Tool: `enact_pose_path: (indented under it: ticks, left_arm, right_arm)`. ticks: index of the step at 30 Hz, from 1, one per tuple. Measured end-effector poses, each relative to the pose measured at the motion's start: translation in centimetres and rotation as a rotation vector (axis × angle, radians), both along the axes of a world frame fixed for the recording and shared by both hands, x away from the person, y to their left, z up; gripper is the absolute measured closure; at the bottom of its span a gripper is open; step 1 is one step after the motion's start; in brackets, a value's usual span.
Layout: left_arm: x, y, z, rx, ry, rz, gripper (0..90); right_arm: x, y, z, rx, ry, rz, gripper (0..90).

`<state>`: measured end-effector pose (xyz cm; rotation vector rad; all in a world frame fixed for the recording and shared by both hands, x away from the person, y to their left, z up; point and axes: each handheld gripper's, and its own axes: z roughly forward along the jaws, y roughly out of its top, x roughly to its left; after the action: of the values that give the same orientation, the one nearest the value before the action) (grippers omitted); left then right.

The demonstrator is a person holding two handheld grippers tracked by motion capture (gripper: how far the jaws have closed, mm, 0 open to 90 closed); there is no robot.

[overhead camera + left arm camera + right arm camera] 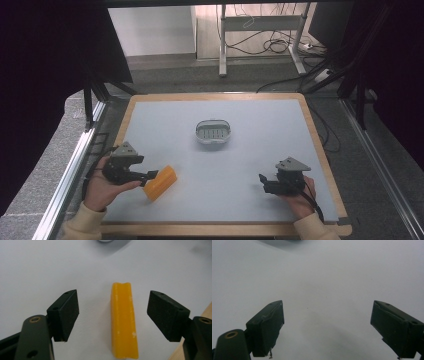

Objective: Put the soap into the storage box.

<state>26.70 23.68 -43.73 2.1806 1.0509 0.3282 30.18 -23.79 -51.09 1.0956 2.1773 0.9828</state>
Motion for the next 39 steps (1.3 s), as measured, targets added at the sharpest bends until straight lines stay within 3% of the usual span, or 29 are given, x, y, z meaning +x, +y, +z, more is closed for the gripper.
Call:
enact_pose_path:
  ticks: [13,18,27,39]
  left_arm:
    - [1.0,-1.6,-1.3,0.056,0.056,-0.028,25.4]
    - [1.6,-2.3,-2.0,0.096,0.085,-0.026,25.7]
    - [2.2,-3.2,-3.5,0.153,0.162,-0.018,25.9]
    - [2.9,-5.2,-5.5,0.234,0.246,0.003,37.4]
  right_arm:
    - [-0.1,0.1,0.1,-0.017,-0.008,0.001,12.0]
    - [-0.1,0.0,0.1,-0.018,-0.005,-0.002,12.0]
    - [0.0,0.0,0.0,-0.020,-0.003,-0.006,12.0]
    - [0.0,-0.1,0.0,-0.022,-0.002,-0.011,12.0]
